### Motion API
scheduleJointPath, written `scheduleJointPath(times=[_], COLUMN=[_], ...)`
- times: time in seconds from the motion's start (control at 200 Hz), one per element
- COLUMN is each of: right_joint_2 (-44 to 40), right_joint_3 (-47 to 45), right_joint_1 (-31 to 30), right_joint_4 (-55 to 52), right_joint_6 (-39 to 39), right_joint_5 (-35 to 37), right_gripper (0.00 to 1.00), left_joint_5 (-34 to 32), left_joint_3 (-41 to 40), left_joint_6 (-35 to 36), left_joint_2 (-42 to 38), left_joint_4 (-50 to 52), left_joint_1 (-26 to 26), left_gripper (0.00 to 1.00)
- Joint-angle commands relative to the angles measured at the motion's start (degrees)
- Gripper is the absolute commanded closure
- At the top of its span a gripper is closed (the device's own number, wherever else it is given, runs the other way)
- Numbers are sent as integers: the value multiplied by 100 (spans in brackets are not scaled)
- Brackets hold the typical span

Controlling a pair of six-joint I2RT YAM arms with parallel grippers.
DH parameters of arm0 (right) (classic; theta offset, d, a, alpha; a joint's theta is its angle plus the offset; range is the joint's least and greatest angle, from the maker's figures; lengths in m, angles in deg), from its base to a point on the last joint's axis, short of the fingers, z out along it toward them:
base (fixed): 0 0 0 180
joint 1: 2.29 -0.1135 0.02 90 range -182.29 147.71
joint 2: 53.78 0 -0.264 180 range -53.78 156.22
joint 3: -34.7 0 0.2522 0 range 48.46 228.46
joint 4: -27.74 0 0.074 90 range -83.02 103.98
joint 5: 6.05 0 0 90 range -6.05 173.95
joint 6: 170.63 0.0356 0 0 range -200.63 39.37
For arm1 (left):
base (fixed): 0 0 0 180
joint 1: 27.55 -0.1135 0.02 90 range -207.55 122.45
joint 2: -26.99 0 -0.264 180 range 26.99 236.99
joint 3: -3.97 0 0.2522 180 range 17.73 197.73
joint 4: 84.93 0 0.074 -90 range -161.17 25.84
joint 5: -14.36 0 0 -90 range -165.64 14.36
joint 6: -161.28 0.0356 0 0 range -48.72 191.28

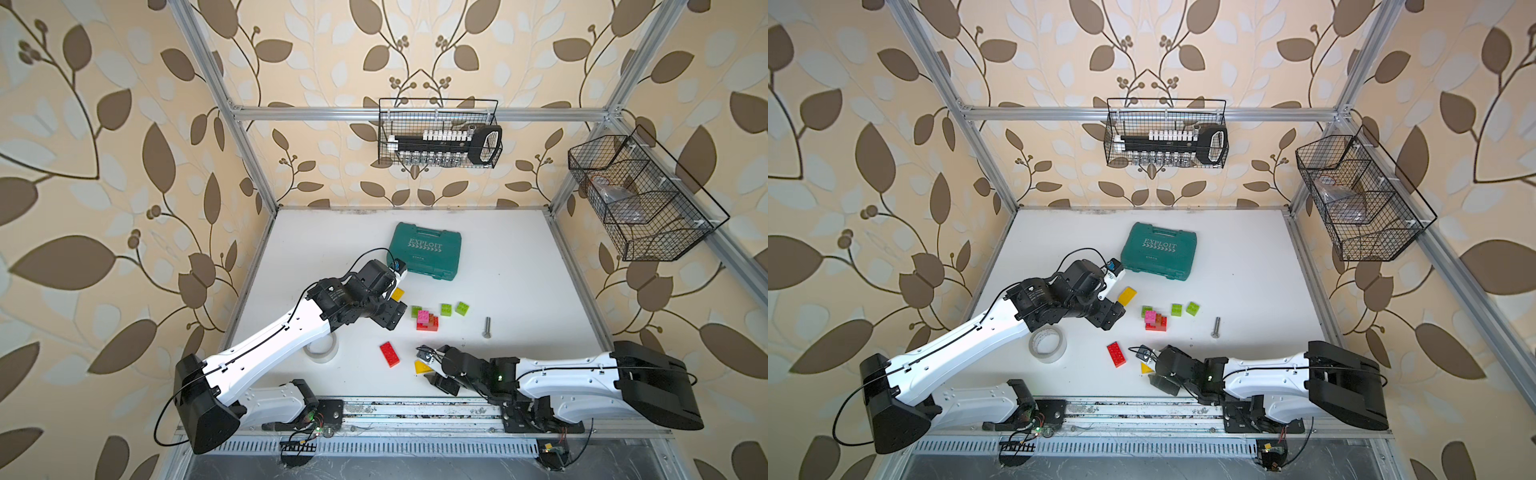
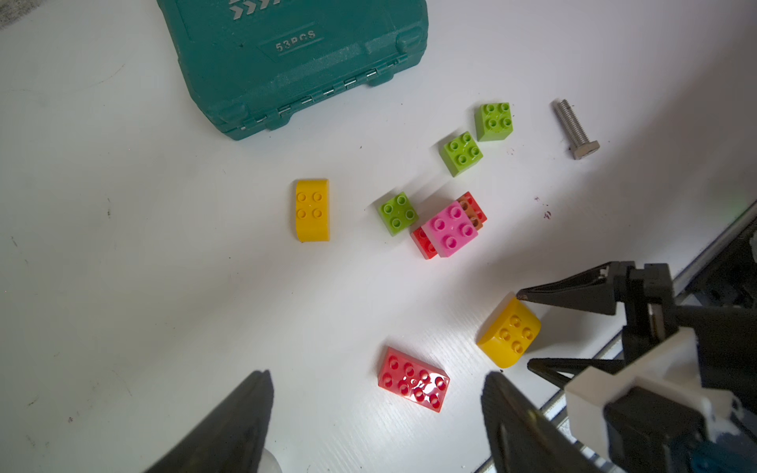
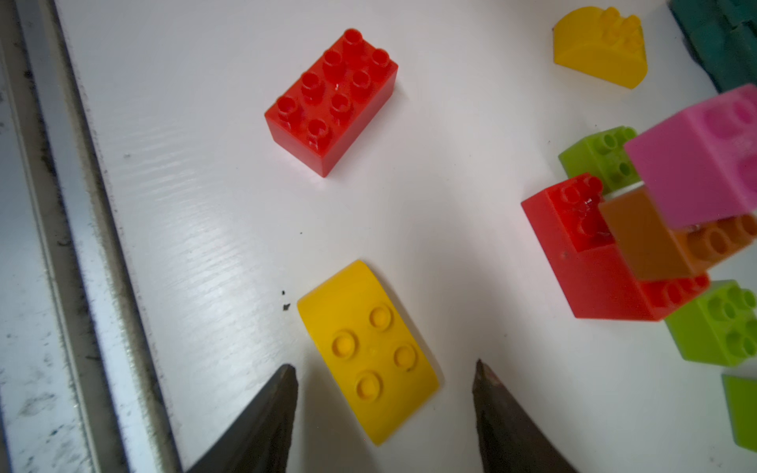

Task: Assemble the letter s with lego
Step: Pick up the lego brick from the center of the board.

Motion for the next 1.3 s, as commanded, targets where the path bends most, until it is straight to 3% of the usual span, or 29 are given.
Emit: scheduleJointPath(times=[0.0, 0.27, 0.5, 0.63, 0.89, 1.1, 1.295], right_joint_2=[200, 785, 1102, 1149, 113, -525, 7], right_joint_3=[141, 192, 108, -30, -841, -1237, -1209], right_joint_1=[-4, 84, 154, 155, 155, 154, 154], right_joint_4=[346, 677, 1170, 1535, 2236, 2272, 2562], right_joint_6=[-134, -210, -39, 76, 197, 120, 91], right_joint_5=[124, 127, -48, -123, -164, -35, 25], right_gripper=[33, 33, 56, 58, 31, 25, 24], left_joint_5=[90, 113, 121, 118, 89, 256, 291], left_joint_3=[-24, -15, -87, -162, -25, -70, 59], left_joint_6=[-85, -84, -60, -107, -264, -505, -475], left_joint_2=[-171, -195, -291, -380, -458, -353, -182], left_joint_4=[14, 23, 51, 48, 87, -196, -223], left_joint_1=[-88, -98, -107, -115, -108, -115, -115], left_gripper=[17, 17, 18, 18, 18, 18, 18])
